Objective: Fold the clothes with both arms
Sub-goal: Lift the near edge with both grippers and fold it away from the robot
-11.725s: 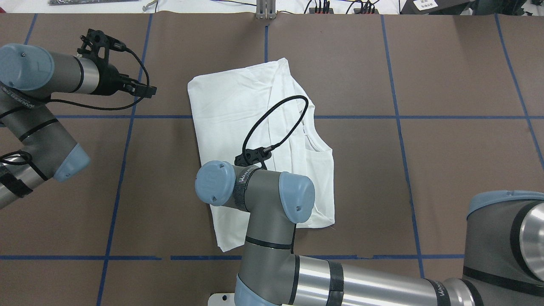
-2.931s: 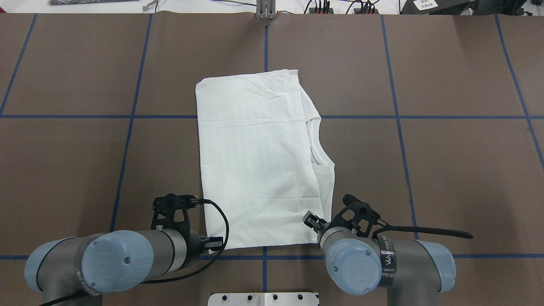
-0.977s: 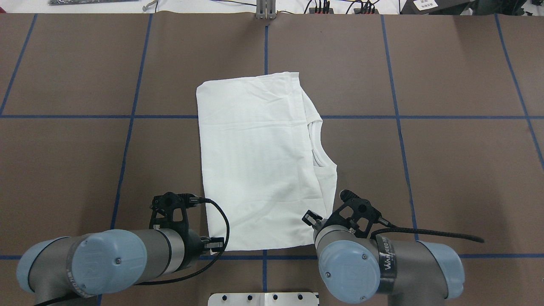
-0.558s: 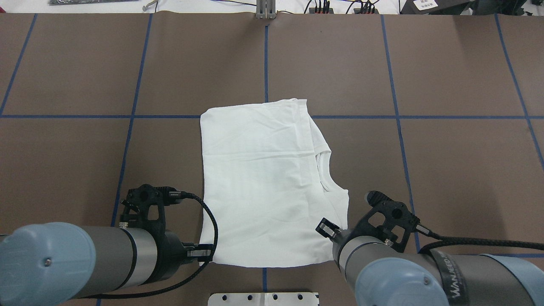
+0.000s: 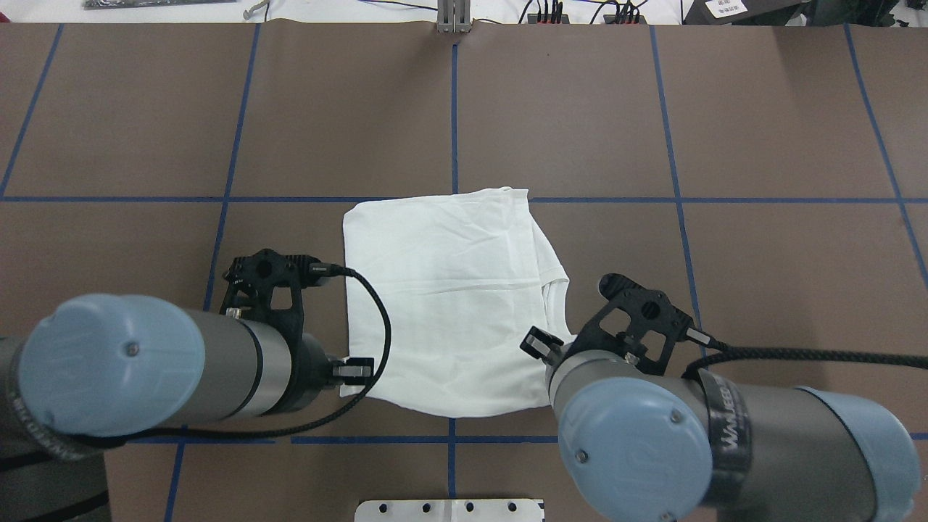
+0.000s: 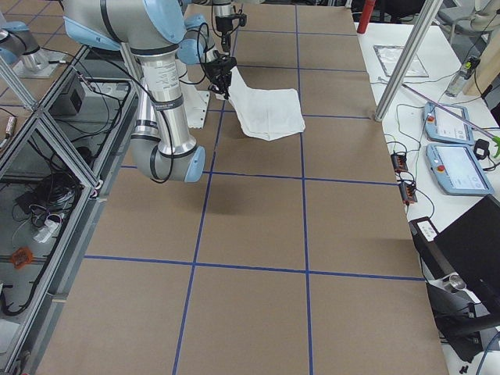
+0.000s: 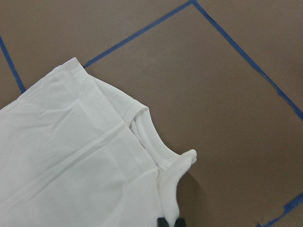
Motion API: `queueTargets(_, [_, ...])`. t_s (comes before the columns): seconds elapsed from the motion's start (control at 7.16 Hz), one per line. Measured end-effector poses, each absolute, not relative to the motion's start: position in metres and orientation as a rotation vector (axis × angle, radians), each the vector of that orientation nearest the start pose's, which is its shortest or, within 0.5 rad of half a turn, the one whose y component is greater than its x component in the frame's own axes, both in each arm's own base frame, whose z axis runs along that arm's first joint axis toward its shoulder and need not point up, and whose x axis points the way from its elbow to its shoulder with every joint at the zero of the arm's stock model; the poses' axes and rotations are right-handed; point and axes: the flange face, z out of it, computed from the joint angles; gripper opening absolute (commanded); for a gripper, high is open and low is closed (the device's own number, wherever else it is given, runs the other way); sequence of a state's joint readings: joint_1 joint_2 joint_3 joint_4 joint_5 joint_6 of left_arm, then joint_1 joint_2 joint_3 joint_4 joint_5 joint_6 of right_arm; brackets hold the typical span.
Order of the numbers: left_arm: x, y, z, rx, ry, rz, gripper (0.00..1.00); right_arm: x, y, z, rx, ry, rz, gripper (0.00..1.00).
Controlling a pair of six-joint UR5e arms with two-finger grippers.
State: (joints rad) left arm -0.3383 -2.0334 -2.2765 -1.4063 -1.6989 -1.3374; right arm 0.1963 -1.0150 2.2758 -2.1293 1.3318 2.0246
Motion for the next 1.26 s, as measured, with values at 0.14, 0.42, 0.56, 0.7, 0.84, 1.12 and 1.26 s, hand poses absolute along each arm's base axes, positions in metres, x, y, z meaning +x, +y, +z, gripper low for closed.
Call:
queueTargets(0.14, [0.417, -0.310, 0.155, 0.217, 0.952, -0.048, 0.00, -0.454, -0.278, 0.162, 0.166, -0.738, 0.725, 0.00])
queueTargets(0.42, [0.431, -0.387, 0.165, 0.289, 0.891, -0.088, 0.00, -0.477, -0.345, 0.169, 0.208, -0.727, 0.757, 0.00])
queueTargets(0.56, [0.441, -0.424, 0.180, 0.320, 0.869, -0.099, 0.00, -0.497, -0.385, 0.178, 0.232, -0.709, 0.768, 0.00])
queueTargets(0.7, [0.453, -0.455, 0.199, 0.342, 0.852, -0.109, 0.00, -0.524, -0.423, 0.191, 0.250, -0.703, 0.777, 0.00])
queueTargets(0.84, [0.468, -0.479, 0.218, 0.360, 0.843, -0.118, 0.00, -0.553, -0.457, 0.205, 0.264, -0.703, 0.784, 0.00])
queueTargets(1.12, [0.496, -0.508, 0.254, 0.375, 0.836, -0.123, 0.99, -0.583, -0.489, 0.225, 0.285, -0.688, 0.763, 1.00])
queueTargets(1.26, [0.504, -0.516, 0.268, 0.390, 0.835, -0.100, 1.00, -0.584, -0.496, 0.227, 0.296, -0.681, 0.740, 1.00])
